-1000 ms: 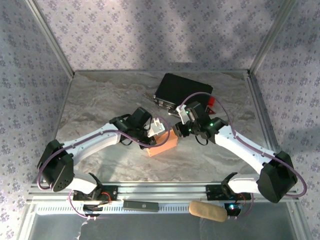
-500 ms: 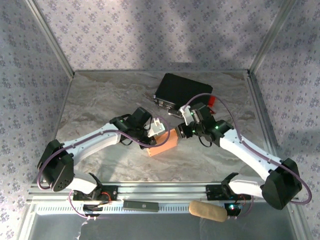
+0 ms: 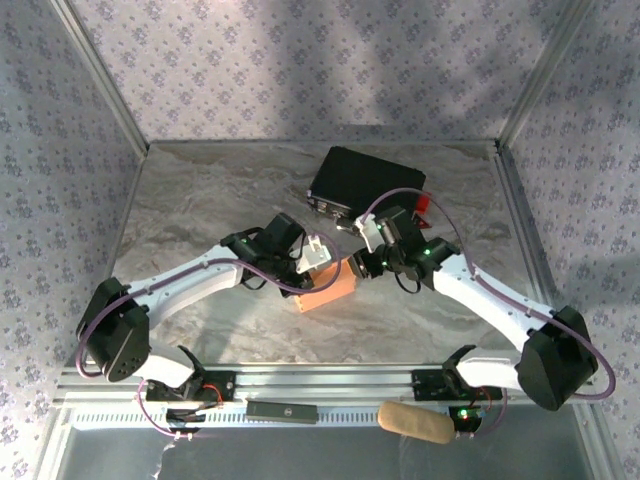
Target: Fold the paper box
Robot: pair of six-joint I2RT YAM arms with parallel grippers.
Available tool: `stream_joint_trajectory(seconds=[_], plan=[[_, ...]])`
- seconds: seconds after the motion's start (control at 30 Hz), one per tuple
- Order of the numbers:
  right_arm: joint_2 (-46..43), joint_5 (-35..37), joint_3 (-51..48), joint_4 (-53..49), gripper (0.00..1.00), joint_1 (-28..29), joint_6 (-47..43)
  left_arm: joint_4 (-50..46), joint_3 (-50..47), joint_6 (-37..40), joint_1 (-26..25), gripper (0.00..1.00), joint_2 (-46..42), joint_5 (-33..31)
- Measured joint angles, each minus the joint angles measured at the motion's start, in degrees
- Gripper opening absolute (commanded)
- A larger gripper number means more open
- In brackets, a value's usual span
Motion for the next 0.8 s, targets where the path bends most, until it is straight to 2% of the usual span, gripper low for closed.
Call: stream_joint_trajectory(seconds=[0.27,0.6,0.8], plan=[[0.96,0.02,0.0,0.02,0.34,0.0,-0.17,0.13,0.02,0.15,0.0,0.26,0.04,-0.02],[1.18,0.94,-0.02,0.44,0.16,0.74,0.11,0.22,0.22,0.13,0.0,0.3,0.35,-0.07],[1.16,1.88,-0.02,0.44,0.14,1.81,0.31,0.39,0.22,0.11,0.0,0.32,0.37,-0.24]])
